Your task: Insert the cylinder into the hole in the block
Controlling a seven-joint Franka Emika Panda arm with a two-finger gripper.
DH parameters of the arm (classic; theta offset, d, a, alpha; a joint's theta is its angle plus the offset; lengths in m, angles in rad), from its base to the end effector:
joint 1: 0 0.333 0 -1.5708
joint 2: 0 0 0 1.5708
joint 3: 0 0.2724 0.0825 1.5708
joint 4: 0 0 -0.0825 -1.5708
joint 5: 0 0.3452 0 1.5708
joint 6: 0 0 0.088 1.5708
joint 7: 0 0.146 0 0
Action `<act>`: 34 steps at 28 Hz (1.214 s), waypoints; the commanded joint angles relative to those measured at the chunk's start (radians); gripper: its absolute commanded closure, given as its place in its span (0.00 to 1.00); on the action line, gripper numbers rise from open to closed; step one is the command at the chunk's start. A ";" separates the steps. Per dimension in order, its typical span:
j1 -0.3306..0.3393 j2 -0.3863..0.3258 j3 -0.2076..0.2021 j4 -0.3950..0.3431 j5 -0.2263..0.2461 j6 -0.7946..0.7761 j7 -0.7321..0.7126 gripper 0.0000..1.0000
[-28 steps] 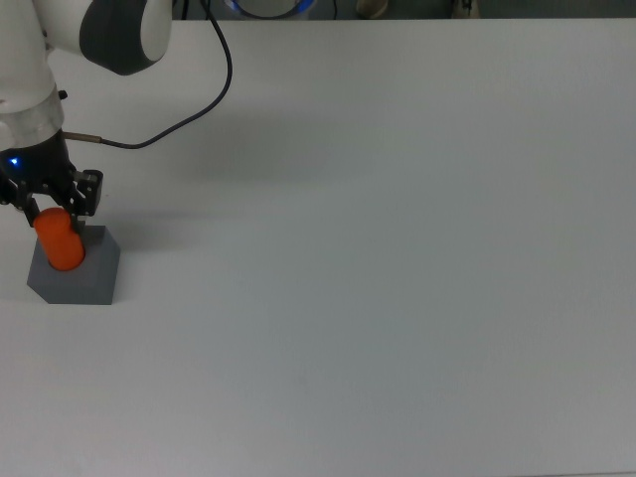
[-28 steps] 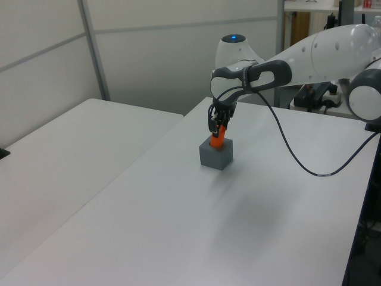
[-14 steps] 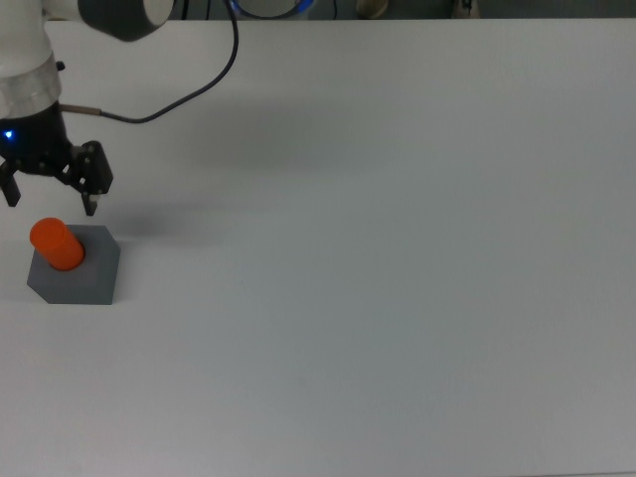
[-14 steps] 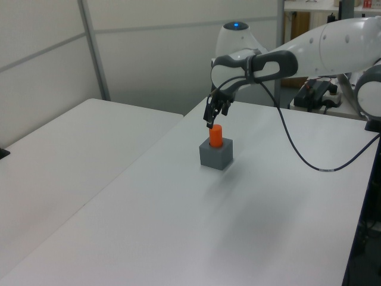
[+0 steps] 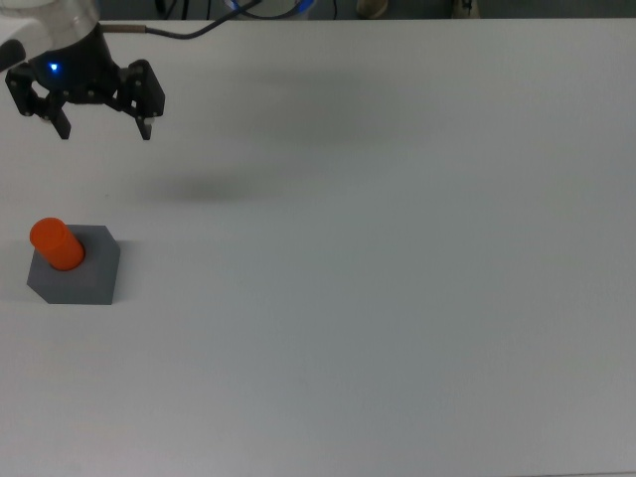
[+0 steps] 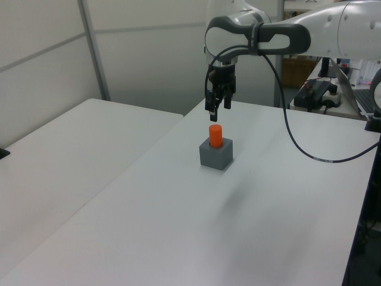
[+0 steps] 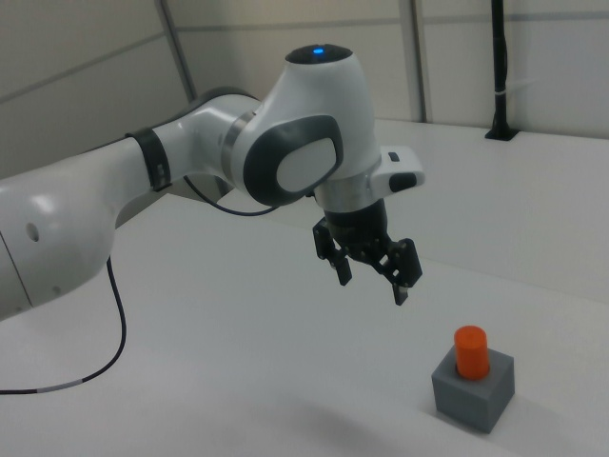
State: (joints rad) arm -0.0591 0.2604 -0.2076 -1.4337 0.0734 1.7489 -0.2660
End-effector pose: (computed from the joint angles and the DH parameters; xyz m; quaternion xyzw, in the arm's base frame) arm 0.5820 -0.1371 0.4763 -0.9995 0.0016 -0.0317 0.0016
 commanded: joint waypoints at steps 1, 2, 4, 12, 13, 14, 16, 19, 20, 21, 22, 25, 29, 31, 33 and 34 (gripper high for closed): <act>0.015 -0.003 -0.003 0.007 0.006 -0.032 0.001 0.00; 0.016 -0.004 -0.003 0.007 0.003 -0.034 0.001 0.00; 0.018 -0.006 -0.003 0.007 -0.001 -0.043 0.001 0.00; 0.018 -0.007 -0.003 0.006 -0.003 -0.060 -0.001 0.00; 0.018 -0.007 -0.003 0.006 -0.003 -0.061 0.001 0.00; 0.018 -0.007 -0.003 0.006 -0.001 -0.065 0.001 0.00; 0.019 -0.007 -0.001 0.004 -0.003 -0.069 0.001 0.00; 0.024 -0.007 0.001 0.004 -0.003 -0.069 0.001 0.00; 0.024 -0.007 0.001 0.004 -0.003 -0.069 0.001 0.00; 0.024 -0.007 0.001 0.004 -0.003 -0.069 0.001 0.00; 0.025 -0.007 0.001 0.004 -0.003 -0.069 0.001 0.00; 0.024 -0.004 0.001 0.006 -0.003 -0.068 -0.001 0.00; 0.025 -0.006 0.001 0.004 -0.004 -0.068 -0.001 0.00; 0.025 -0.006 0.001 0.006 -0.004 -0.068 -0.001 0.00; 0.025 -0.006 0.001 0.006 -0.009 -0.068 0.001 0.00; 0.025 -0.006 0.001 0.006 -0.017 -0.068 0.001 0.00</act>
State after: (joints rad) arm -0.0412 0.2616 -0.2057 -1.4297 0.0731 1.7065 -0.2660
